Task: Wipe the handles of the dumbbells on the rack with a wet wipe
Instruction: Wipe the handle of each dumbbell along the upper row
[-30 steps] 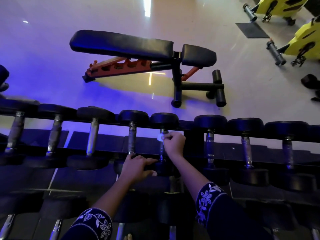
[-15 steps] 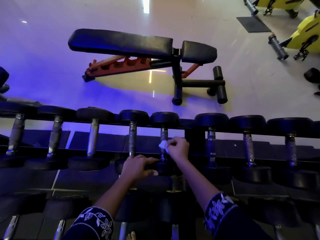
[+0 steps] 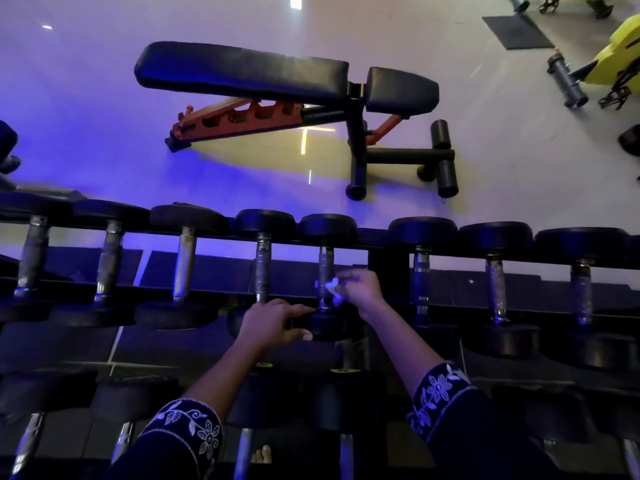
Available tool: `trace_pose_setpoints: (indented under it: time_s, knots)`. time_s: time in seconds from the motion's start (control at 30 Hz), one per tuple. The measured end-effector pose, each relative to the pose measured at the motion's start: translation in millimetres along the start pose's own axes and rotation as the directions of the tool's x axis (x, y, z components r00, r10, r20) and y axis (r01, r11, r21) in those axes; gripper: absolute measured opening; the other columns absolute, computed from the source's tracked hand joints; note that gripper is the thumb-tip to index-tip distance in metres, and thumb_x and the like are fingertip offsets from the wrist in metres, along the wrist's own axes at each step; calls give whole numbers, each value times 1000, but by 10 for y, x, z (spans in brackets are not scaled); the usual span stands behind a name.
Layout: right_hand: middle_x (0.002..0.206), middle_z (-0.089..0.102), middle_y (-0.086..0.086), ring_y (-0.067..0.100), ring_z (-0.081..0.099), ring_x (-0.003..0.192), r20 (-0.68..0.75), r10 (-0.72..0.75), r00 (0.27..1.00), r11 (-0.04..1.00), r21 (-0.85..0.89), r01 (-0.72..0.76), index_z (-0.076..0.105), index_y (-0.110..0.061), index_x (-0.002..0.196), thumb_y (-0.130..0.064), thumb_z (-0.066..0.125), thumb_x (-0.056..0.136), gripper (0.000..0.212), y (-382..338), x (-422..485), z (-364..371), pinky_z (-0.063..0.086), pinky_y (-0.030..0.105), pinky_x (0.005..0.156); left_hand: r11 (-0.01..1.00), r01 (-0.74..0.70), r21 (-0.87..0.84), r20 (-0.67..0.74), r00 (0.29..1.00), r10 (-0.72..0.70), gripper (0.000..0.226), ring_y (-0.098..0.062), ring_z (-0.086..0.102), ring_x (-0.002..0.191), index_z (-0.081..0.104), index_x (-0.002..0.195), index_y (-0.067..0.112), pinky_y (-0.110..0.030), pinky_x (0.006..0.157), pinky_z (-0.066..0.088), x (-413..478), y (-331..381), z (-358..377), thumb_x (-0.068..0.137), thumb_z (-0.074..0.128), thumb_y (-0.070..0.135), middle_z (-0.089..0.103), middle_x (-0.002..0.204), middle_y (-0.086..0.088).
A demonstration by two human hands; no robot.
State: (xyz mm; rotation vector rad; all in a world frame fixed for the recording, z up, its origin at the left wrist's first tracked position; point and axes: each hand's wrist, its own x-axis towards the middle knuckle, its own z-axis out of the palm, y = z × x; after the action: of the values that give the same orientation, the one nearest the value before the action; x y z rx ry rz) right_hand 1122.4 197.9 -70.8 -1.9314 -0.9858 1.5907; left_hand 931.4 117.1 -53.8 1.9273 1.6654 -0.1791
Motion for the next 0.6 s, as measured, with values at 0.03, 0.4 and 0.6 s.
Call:
trace_pose_setpoints:
  time_s: [0.03, 0.4, 0.6]
  knots:
    - [64, 63, 9, 8, 53, 40, -28, 13, 1000, 997, 72, -11, 65, -8, 82, 9, 73, 71, 22, -83, 56, 25, 42, 17, 36, 1000, -1, -1, -1, 1000, 1, 62, -11, 52, 122, 38, 137, 59, -27, 86, 41, -1, 7, -5, 80, 55, 73, 57, 131, 11]
    - [74, 67, 4, 10, 61, 66, -91, -120, 989, 973, -207, 99, 67, -11, 84, 1, 74, 71, 19, 141, -110, -5, 47, 12, 54, 999, -34, 27, -30, 999, 35, 61, -9, 53, 120, 38, 139, 57, -28, 82, 42, -9, 12, -23, 81, 55, 71, 59, 127, 11]
    - [70, 70, -1, 14, 65, 62, -256, -66, 964, 996, 34, 78, 65, -21, 60, -6, 76, 65, 19, -253, 189, 88, 54, 26, 59, 1000, -19, 6, -16, 1000, 19, 62, -9, 52, 120, 40, 138, 57, -27, 83, 42, 0, 19, -25, 80, 55, 72, 60, 127, 12]
